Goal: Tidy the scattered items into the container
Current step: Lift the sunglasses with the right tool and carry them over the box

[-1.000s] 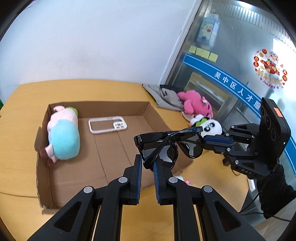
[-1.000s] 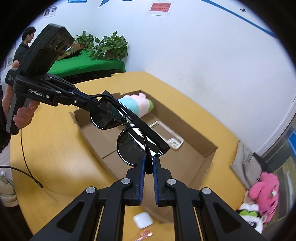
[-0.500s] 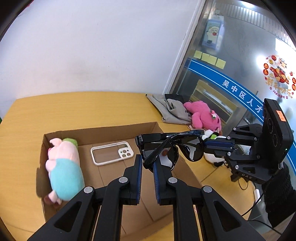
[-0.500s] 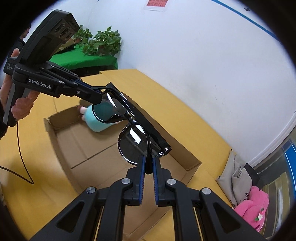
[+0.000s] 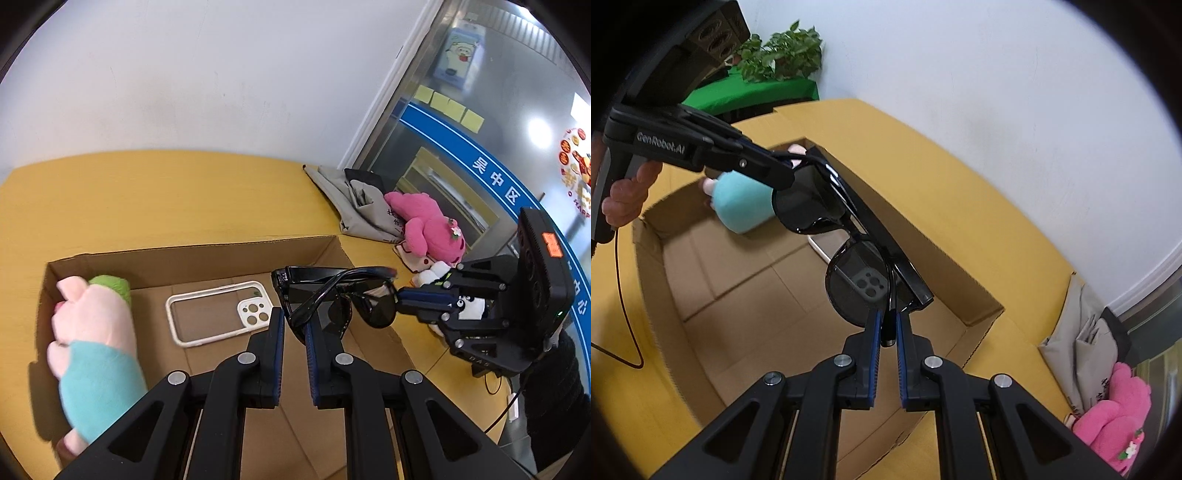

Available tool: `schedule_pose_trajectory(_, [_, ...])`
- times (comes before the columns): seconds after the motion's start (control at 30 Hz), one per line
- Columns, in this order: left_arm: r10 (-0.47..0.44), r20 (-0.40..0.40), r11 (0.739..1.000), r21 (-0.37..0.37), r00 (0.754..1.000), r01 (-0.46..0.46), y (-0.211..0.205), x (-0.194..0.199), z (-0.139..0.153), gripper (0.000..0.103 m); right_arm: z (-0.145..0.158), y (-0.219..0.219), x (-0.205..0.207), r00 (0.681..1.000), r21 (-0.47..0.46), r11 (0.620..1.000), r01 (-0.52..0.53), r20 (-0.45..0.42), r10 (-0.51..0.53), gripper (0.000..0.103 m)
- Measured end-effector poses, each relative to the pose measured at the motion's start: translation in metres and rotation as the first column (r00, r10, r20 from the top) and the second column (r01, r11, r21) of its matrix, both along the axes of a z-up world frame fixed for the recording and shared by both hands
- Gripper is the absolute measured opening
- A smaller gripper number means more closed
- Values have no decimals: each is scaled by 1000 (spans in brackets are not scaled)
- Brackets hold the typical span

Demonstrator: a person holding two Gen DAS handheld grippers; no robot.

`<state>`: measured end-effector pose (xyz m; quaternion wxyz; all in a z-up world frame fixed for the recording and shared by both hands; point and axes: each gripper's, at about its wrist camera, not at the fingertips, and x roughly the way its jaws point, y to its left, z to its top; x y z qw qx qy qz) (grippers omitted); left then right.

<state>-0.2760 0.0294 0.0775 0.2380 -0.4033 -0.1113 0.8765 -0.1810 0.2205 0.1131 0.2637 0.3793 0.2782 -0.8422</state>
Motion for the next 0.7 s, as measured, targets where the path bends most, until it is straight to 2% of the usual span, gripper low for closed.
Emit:
schedule_pose_trajectory(0.3, [-12,95,1000,16,995,11,21,-51,-35,10,-38,20,-44,996,28,999,34,88,-36,7])
schedule_pose_trajectory(0.7, [5,213,1000,-6,977,-4,28,-69,-70,10,-69,24,-63,987,85,996,4,158,-17,7])
